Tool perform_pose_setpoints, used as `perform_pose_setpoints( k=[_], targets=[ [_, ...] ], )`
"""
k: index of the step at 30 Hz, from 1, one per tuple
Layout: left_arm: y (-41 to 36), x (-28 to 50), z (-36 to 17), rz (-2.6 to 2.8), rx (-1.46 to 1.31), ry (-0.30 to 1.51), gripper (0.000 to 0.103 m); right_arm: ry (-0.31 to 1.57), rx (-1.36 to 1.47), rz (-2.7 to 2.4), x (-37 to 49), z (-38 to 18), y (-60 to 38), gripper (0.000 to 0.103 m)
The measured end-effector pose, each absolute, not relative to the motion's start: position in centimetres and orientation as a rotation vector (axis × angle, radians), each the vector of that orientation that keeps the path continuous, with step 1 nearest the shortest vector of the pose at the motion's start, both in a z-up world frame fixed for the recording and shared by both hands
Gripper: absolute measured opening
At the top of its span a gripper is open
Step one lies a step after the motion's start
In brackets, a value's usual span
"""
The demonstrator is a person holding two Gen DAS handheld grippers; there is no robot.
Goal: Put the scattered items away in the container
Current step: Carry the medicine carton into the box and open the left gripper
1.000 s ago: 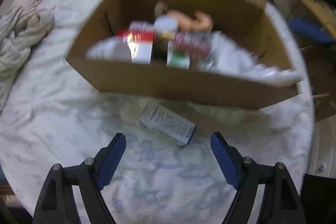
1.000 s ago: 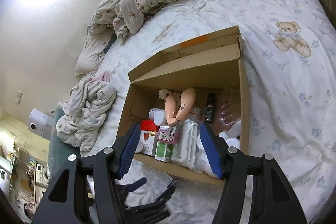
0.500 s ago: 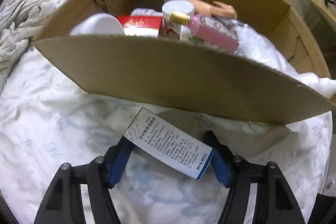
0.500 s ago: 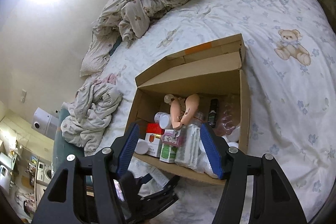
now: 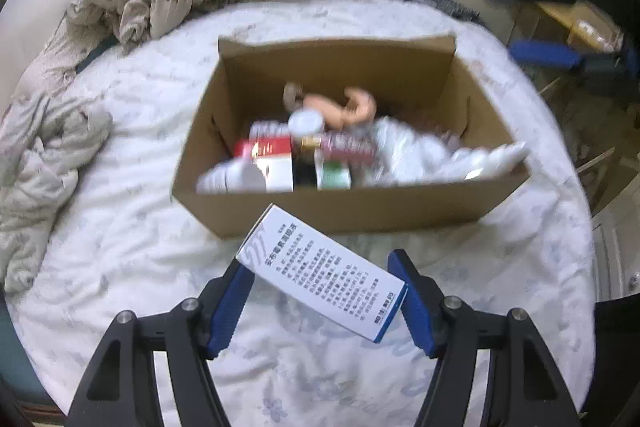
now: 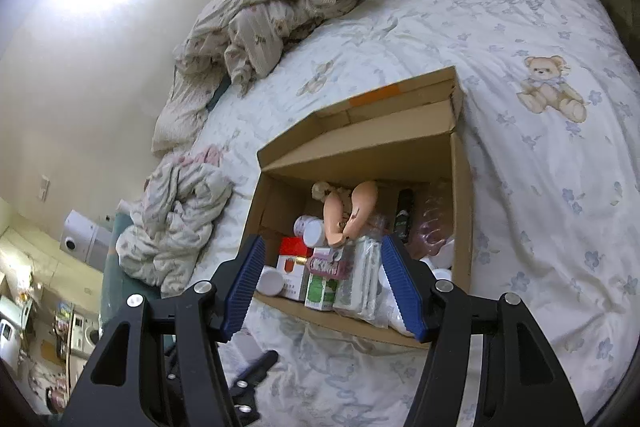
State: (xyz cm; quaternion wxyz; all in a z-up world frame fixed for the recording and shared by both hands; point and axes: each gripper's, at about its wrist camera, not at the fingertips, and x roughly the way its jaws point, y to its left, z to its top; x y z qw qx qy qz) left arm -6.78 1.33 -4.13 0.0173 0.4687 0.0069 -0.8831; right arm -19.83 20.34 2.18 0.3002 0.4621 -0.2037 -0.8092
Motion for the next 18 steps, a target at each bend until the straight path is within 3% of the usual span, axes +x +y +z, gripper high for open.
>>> perform_pose_setpoints(
  k=[6, 9, 12, 18],
  targets=[
    [1.6, -9.8, -0.6, -2.768, 1.411, 0.100, 0.069, -0.791, 1.162, -2.105, -20.3, 2.8, 23.8, 0.065],
    [2.0, -12.7, -0.6, -2.722, 1.481, 0.111, 0.069, -0.807, 1.144, -2.139, -20.7, 3.2, 24.9, 0.072],
    [2.8, -15.5, -0.8, -2.706, 1.516, 0.127, 0.069, -0.864, 1.162, -2.141, -21.4, 2.6, 25.9, 0.073],
    [6.0, -20.5, -2.8, -2.707, 1.551, -0.014, 0.069, -0.960, 1.193, -2.074, -22.1, 1.9, 26.7, 0.073]
  ],
)
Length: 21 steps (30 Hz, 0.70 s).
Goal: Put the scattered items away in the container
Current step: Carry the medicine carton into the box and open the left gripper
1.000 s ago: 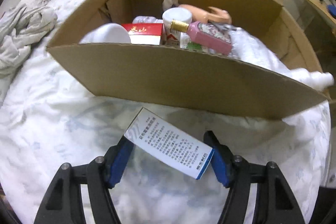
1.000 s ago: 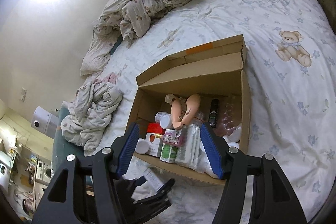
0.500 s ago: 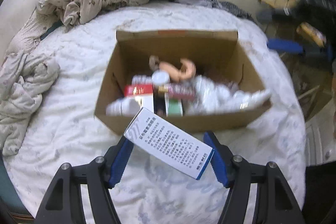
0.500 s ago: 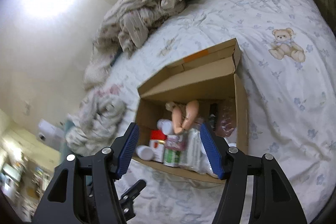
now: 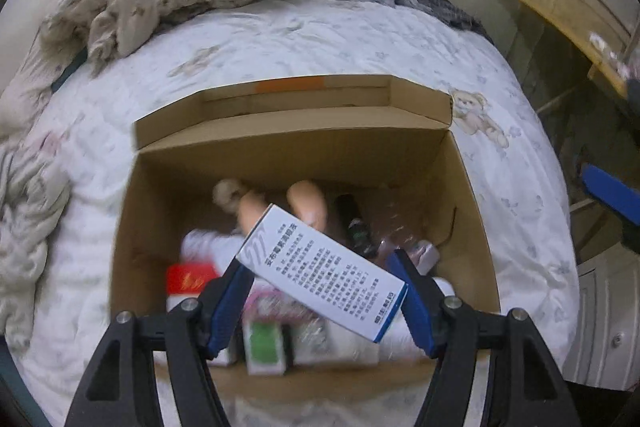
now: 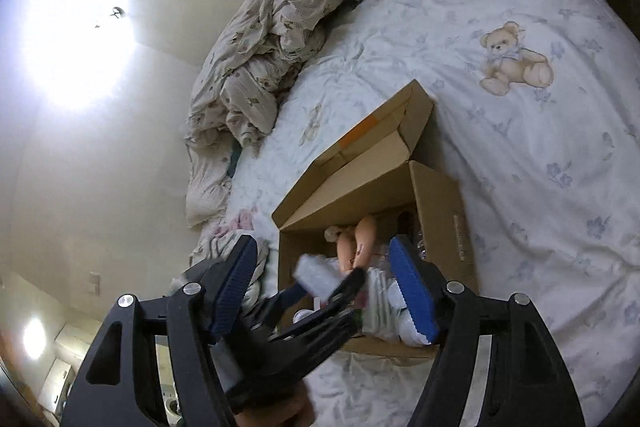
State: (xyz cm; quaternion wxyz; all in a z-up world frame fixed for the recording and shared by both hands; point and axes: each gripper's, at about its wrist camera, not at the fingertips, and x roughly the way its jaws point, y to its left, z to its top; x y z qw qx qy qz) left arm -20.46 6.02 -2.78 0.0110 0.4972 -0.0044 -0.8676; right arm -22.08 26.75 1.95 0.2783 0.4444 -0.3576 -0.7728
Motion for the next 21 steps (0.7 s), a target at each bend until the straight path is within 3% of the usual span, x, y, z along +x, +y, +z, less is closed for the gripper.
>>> perform_pose_setpoints(
  k=[12, 14, 16, 21],
  targets=[
    [9.0, -23.8, -5.5, -2.621, 1.614, -0.155, 0.070, -0.989, 1.230, -1.967, -23.3, 0.9, 26.1, 0.073],
    [8.7, -24.2, -5.5, -2.602, 1.608, -0.145, 0.071, -0.968, 1.228, -1.978, -23.3, 1.1, 25.9, 0.073],
    [8.3, -24.4, -5.4, -2.582, 1.604, -0.126, 0.080, -0.955, 1.231, -1.984, -23.3, 1.0, 25.8, 0.073],
    [6.4, -24.0, -4.5, -2.574, 1.600, -0.047, 0.080, -0.939, 1.235, -1.984, -22.8, 1.1, 25.7, 0.073]
  ],
)
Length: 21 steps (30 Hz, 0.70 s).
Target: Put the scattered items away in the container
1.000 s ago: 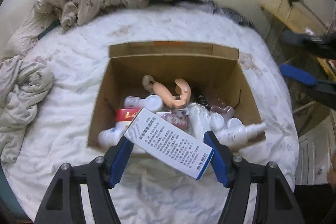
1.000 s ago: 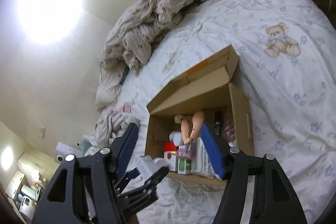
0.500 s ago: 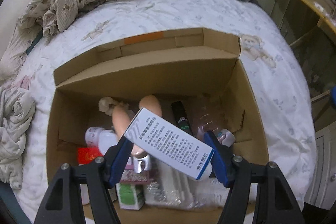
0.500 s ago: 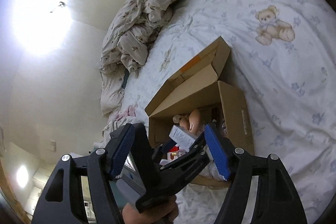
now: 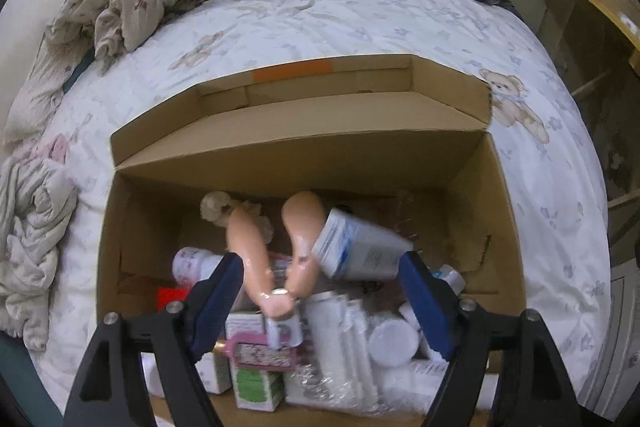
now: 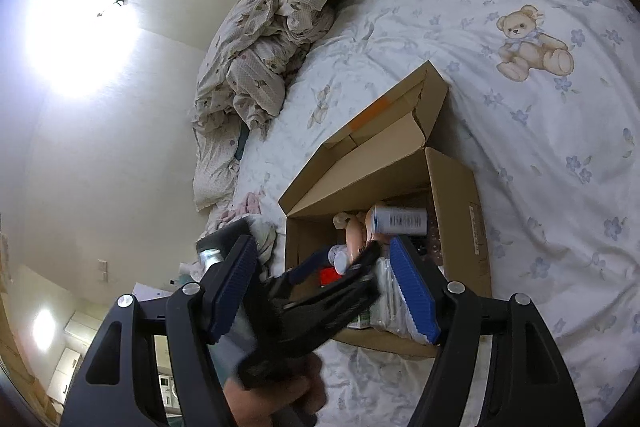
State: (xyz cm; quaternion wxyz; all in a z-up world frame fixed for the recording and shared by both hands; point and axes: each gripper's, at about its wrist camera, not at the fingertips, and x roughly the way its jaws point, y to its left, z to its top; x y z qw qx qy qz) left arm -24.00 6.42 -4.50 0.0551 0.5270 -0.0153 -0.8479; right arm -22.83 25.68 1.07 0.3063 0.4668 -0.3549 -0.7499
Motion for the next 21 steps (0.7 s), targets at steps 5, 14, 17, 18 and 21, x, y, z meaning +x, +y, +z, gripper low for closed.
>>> perform_pose_setpoints(
  k=[5, 14, 17, 18, 21],
  targets=[
    [4.1, -20.7, -2.1, -2.598, 1.542, 0.050, 0.080, -0.805, 1.245, -1.999, -21.0, 2.0, 24.1, 0.073],
    [0.9, -8.8, 2.0, -2.657, 1.486, 0.014, 0.080, -0.181, 1.261, -2.076, -12.9, 3.2, 18.0, 0.084],
    [-0.8, -6.4, 2.5, -2.661, 1.455, -0.045, 0.080, -0.160, 1.265, -2.087, -11.4, 2.1, 17.5, 0.085],
    [-1.4, -5.8, 2.6, -2.664, 1.446, -0.058, 0.080, -0.162, 1.258, -2.101, -11.1, 1.7, 17.5, 0.089],
    [-2.9, -5.2, 2.0, -2.683, 1.430, 0.009, 0.080, -0.191, 1.234, -2.169, -10.3, 0.6, 17.8, 0.103]
  ],
)
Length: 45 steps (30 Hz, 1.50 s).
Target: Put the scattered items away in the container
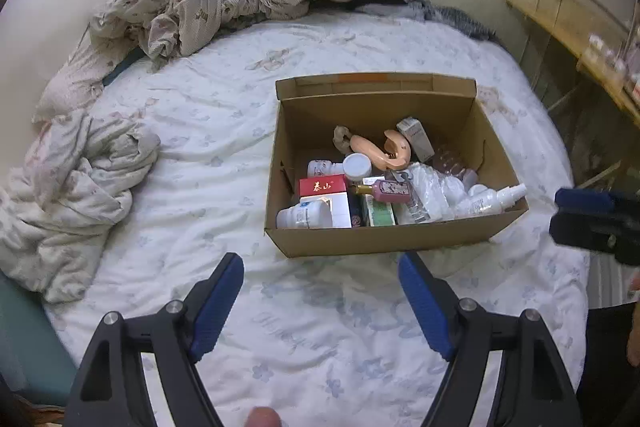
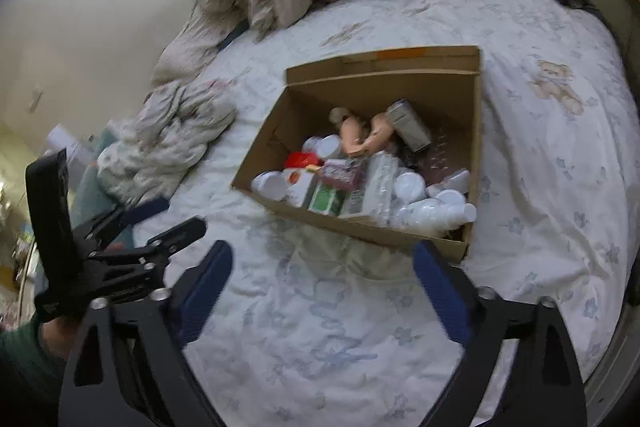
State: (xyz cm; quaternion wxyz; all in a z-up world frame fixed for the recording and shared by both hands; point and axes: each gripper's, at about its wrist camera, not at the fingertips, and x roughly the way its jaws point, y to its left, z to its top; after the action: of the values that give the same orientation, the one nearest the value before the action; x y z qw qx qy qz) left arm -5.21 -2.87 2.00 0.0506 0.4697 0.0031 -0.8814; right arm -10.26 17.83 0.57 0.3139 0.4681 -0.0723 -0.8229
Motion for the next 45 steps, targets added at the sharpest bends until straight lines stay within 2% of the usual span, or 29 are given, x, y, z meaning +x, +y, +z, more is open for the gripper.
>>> perform_pose_setpoints(
  k=[3, 9, 12, 20, 23, 26, 31, 45],
  targets=[
    [-3.8, -5.2, 1.3, -2.686, 1.446, 0.118, 0.080, -0.240, 1.218, -2.230, -10.1, 0.0, 17.9, 0.103],
    [-3.6, -5.5, 1.8, -2.734, 1.403, 0.142, 0.080, -0.123, 1.179, -2.339, -10.0, 0.6, 16.4, 0.103],
    [-3.7, -5.5, 1.7, -2.746, 1.428, 0.183, 0.080, -0.138, 1.211, -2.321, -10.6, 0.2, 15.9, 0.103],
    [-1.8, -5.9, 1.5, -2.781, 1.461, 0.149, 0.081, -0.097, 1.299, -2.312, -11.3, -1.4, 15.4, 0.103],
    [-1.5, -5.8, 1.6, -2.820, 1.487, 0.203, 0.081, -0.051, 1.281, -2.342, -11.0, -1.1, 15.1, 0.103],
    [-1.0, -5.7, 1.7, -2.825, 1.463, 0.136, 0.081, -0.066, 1.275, -2.339, -11.0, -0.9, 15.1, 0.103],
    [-1.9, -5.9, 1.7, -2.820, 1.493, 0.225, 0.081, -0.064, 1.273, -2.337, -11.1, -0.7, 14.9, 0.103],
    [-2.5, -6.2, 1.5, -2.812, 1.518, 0.278, 0.081, -0.075, 1.274, -2.336, -11.2, -0.7, 14.9, 0.103]
  ],
)
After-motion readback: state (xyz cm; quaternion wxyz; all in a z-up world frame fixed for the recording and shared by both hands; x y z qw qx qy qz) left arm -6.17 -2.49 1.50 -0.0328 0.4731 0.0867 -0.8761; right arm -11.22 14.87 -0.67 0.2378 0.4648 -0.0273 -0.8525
